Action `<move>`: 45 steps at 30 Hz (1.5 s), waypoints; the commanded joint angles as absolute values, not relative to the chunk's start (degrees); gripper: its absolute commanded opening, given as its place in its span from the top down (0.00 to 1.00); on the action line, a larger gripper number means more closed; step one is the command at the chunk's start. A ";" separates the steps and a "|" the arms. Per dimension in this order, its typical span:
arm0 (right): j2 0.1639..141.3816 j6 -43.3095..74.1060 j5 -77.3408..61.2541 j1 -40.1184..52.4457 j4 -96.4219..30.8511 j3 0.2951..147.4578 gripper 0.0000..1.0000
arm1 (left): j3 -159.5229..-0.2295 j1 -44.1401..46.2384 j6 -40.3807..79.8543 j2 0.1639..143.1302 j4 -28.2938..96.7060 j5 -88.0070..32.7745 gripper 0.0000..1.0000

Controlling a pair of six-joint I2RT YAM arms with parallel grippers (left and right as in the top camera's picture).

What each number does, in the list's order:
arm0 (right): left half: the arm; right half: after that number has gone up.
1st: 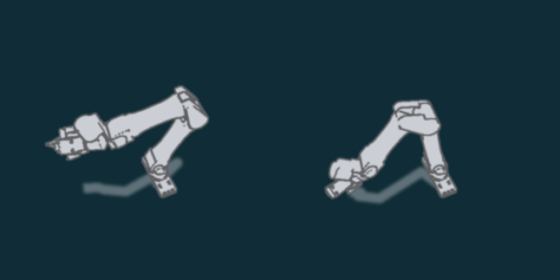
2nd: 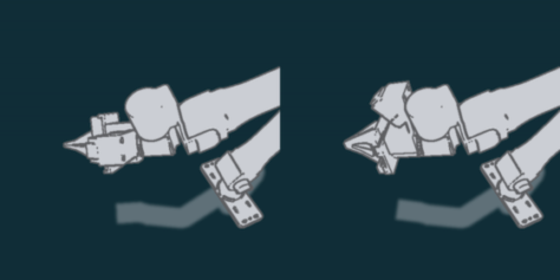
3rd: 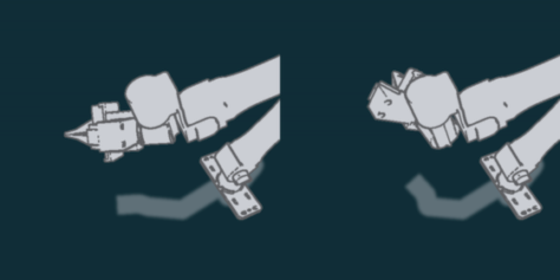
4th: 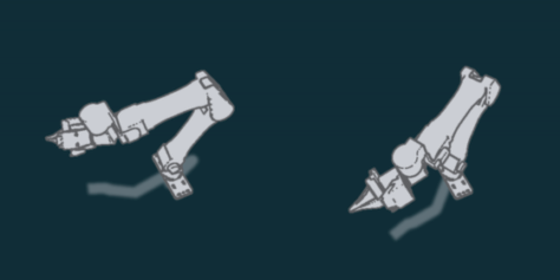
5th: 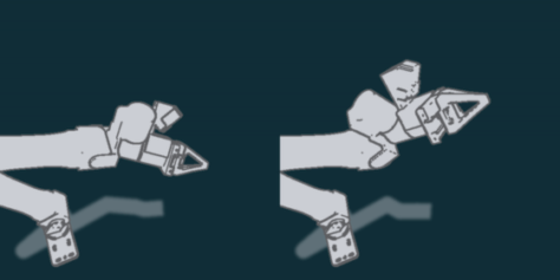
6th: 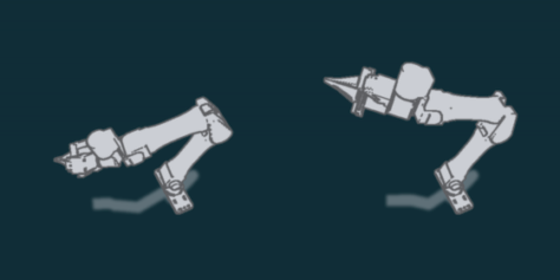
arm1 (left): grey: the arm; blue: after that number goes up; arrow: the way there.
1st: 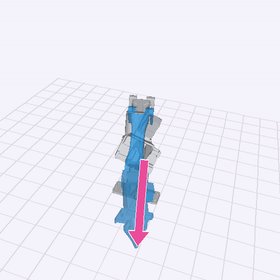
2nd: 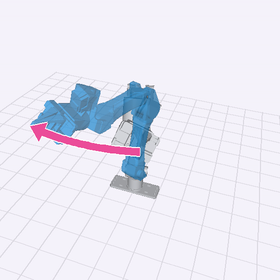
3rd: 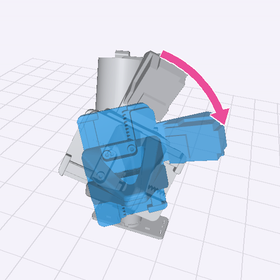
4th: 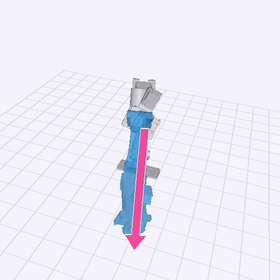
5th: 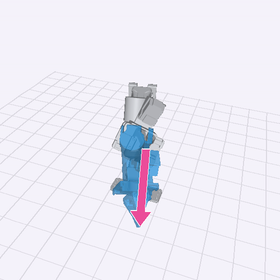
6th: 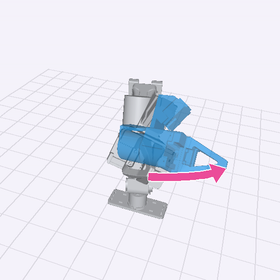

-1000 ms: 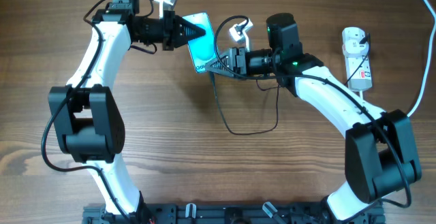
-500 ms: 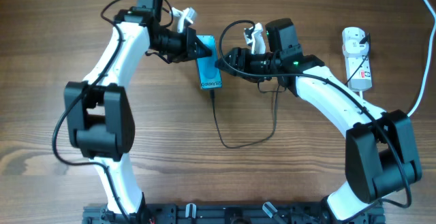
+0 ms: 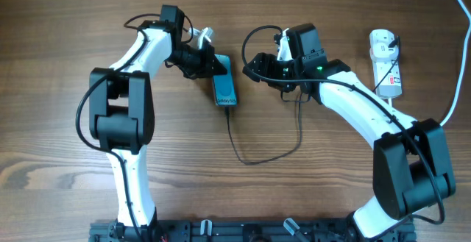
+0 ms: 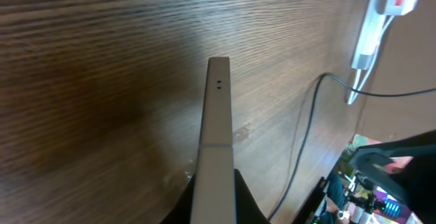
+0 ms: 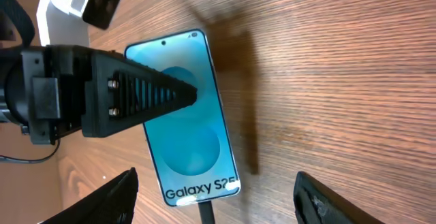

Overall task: Plug charger to phone and switch on socket
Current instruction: 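Lower the phone with the left gripper and lay it on the table, then release the phone and raise both grippers away from it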

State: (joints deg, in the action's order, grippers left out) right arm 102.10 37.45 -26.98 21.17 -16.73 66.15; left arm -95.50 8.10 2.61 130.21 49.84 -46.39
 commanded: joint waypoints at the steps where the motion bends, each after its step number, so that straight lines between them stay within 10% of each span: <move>1: 102.76 37.67 -24.99 20.93 -16.80 67.05 0.26 | -95.57 7.84 1.93 132.18 49.32 -46.76 0.96; 9: 102.76 37.69 -24.36 20.93 -16.97 67.05 0.26 | -95.57 7.90 1.93 134.10 49.30 -46.76 0.96; 23: 102.76 37.65 -23.94 20.95 -17.21 67.05 0.25 | -95.59 7.88 3.51 134.04 49.39 -42.26 0.59; 45: 102.76 36.10 -23.97 21.04 -18.31 67.05 0.21 | -95.66 7.88 11.42 130.61 53.43 -13.13 0.51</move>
